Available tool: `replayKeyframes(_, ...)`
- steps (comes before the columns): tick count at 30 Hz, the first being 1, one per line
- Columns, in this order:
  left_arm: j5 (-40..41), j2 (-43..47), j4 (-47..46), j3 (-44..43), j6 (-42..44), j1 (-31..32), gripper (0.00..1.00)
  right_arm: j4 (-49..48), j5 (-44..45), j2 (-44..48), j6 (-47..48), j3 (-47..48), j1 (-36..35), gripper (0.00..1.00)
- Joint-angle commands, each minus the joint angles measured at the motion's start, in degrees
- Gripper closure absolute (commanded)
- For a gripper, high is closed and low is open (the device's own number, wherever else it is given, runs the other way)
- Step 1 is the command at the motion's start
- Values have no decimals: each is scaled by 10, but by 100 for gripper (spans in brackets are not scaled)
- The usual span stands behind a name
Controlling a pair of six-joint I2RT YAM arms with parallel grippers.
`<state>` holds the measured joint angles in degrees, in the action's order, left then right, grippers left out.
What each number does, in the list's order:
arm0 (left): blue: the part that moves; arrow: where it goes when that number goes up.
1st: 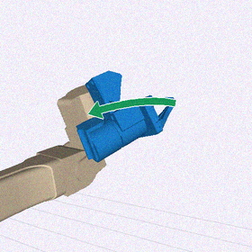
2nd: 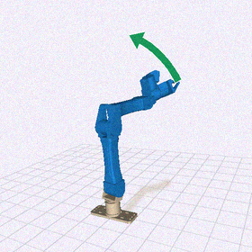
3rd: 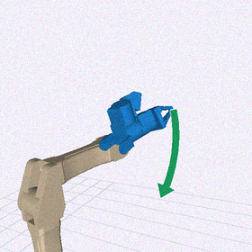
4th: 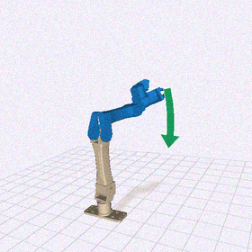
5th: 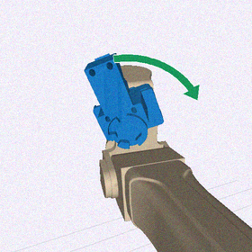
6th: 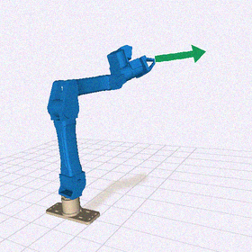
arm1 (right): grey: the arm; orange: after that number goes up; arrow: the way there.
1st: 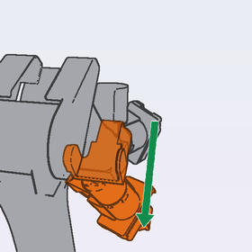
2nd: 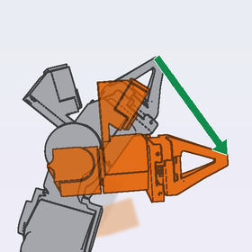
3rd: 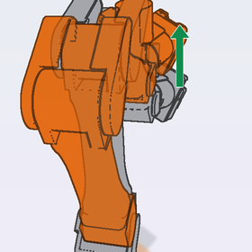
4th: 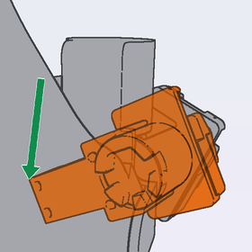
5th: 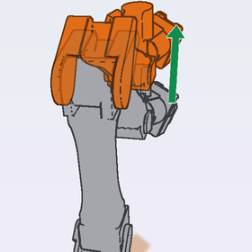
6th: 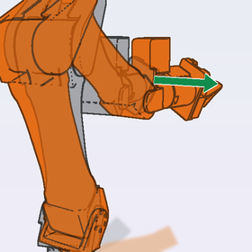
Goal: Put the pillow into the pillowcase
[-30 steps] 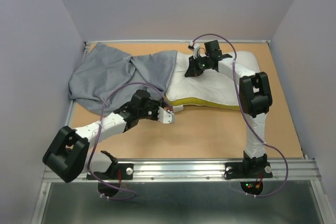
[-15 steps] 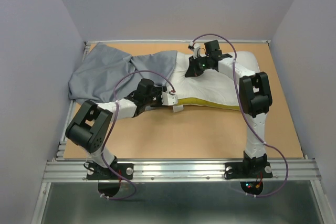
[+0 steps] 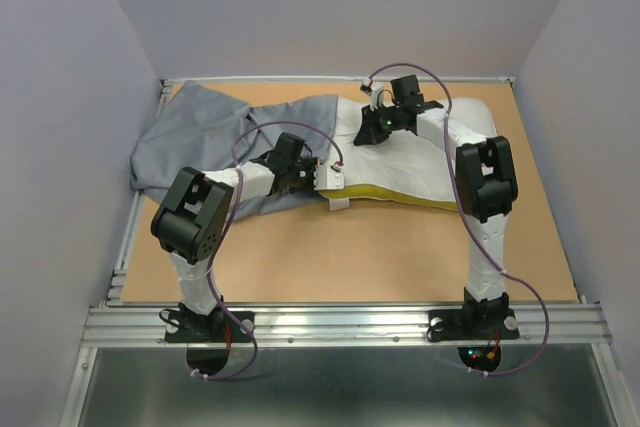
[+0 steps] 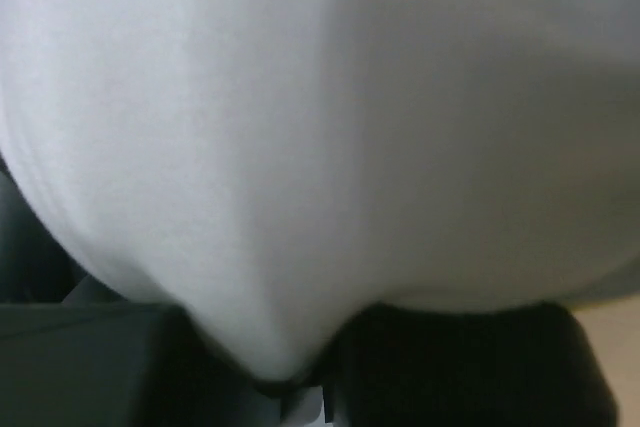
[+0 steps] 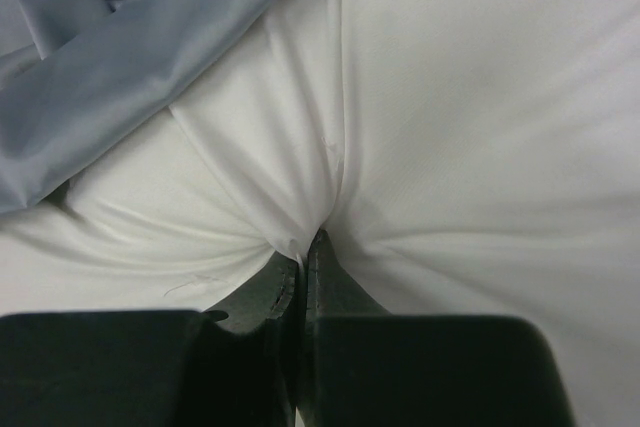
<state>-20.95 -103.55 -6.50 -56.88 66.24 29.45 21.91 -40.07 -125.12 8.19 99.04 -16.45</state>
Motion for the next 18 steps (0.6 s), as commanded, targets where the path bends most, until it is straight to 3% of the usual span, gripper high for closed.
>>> replayKeyframes(1,-39,4,135,-47,28,-15,99,14,5,-15,-33,40,5,99)
replayKeyframes(11,-123,185,282,-31,112,-24,100,11,79,-41,-101,79,5,100)
replayKeyframes(18,-132,231,337,-39,131,-12,100,8,153,-52,-141,94,5,99)
